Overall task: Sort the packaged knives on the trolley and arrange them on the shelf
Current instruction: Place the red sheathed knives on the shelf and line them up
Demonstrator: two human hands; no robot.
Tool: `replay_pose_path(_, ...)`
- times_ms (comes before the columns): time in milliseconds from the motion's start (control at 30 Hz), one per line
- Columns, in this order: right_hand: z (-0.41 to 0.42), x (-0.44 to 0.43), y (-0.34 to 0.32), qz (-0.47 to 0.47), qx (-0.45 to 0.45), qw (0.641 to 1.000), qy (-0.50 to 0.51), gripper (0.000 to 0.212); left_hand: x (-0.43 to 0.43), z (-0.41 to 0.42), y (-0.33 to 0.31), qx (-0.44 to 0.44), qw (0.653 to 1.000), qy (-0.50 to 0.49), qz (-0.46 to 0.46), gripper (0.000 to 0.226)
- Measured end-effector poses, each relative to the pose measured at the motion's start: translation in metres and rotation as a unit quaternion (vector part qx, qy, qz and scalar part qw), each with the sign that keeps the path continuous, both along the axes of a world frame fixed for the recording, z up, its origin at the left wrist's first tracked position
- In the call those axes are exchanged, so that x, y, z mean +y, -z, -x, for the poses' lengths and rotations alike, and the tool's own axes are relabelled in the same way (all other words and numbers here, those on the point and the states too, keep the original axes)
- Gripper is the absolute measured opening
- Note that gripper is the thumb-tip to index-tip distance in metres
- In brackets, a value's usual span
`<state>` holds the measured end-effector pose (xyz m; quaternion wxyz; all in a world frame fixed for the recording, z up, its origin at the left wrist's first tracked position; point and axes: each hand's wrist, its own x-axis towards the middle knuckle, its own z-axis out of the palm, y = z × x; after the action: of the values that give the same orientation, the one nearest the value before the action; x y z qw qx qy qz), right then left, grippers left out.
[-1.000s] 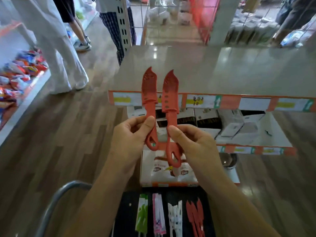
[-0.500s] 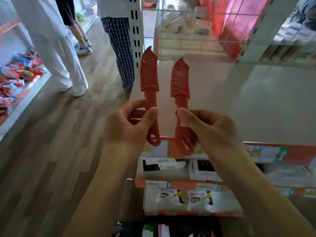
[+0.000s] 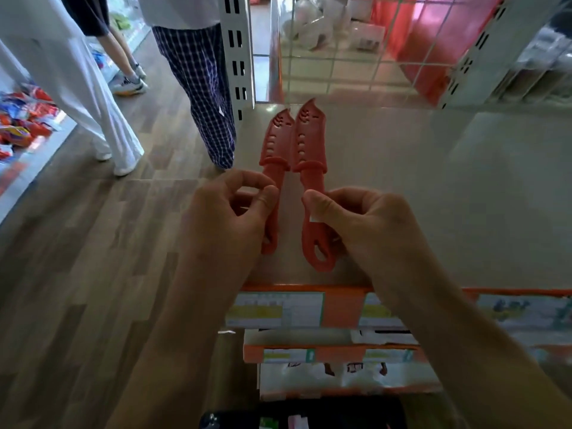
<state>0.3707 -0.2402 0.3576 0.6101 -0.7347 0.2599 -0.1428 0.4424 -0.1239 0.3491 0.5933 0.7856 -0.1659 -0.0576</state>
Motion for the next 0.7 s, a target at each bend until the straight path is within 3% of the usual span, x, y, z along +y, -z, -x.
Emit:
replay_pose_path(333, 0.003, -0.002, 0.001, 0.082, 0.041, 0.996, -0.010, 0.020, 0.000, 0.007, 0.001, -0.081, 0.992, -0.024, -0.096, 0.010)
replay_pose_path(433, 0.005, -0.001, 0.000, 0.090, 0.039, 0.995, -0.029, 0.012, 0.001, 0.011, -0.001, -0.105, 0.986, -0.025, -0.127, 0.006)
replay_pose_path(700, 0.005, -0.004, 0.003, 0.112, 0.036, 0.992, -0.051, 0.009, 0.000, 0.014, -0.003, -0.122, 0.977, -0.043, -0.172, 0.022)
